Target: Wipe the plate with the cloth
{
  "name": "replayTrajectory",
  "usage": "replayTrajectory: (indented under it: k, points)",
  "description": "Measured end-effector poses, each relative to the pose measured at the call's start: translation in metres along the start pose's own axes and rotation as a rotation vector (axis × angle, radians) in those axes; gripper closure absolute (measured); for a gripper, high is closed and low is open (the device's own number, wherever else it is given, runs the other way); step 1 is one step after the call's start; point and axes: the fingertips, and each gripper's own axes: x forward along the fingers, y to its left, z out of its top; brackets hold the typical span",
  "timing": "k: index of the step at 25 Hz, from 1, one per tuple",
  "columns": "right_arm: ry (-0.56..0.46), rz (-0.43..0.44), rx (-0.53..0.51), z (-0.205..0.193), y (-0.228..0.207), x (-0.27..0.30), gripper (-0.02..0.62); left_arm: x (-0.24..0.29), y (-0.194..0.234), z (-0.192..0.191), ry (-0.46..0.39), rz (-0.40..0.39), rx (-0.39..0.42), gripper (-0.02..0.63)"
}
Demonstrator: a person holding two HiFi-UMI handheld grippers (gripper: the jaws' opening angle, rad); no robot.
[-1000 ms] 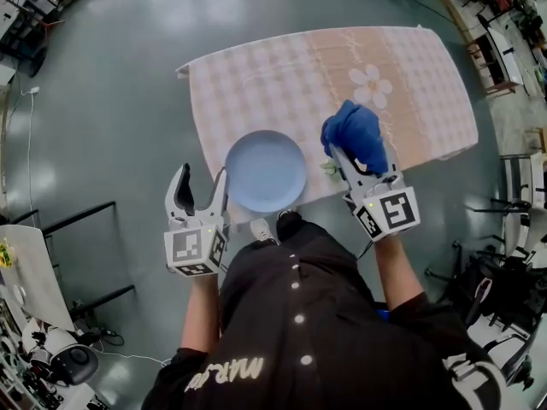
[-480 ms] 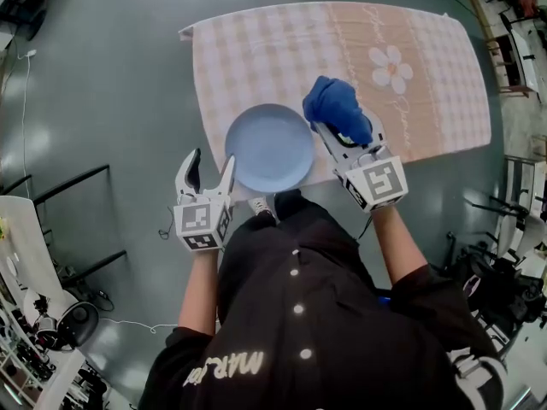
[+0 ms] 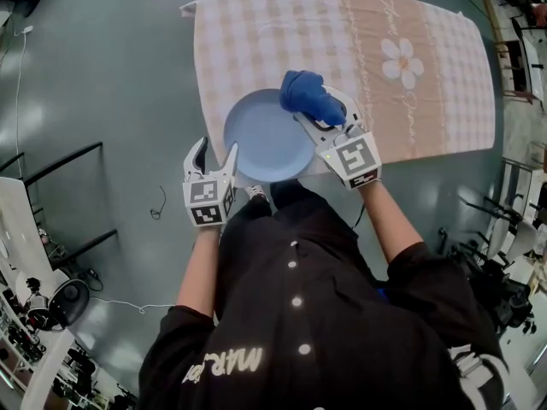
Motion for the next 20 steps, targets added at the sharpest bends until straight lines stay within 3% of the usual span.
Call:
replayTrajectory:
  k: [10, 17, 20]
  points:
    - [0.051, 0.109, -0.1, -0.016, 0.028, 0.036, 0.39, 0.019, -0.001, -0.038, 0.087, -0.024, -0.067, 0.364]
    - [0.155, 0.188, -0.21, -0.039, 0.051, 0.058, 0.391, 0.034, 0.001, -0.052, 0.14, -0.033, -0.126, 0.408]
    - [0.193, 0.221, -0.25, -0.046, 0.06, 0.065, 0.391, 0.038, 0.002, -0.055, 0.149, -0.037, -0.132, 0.468]
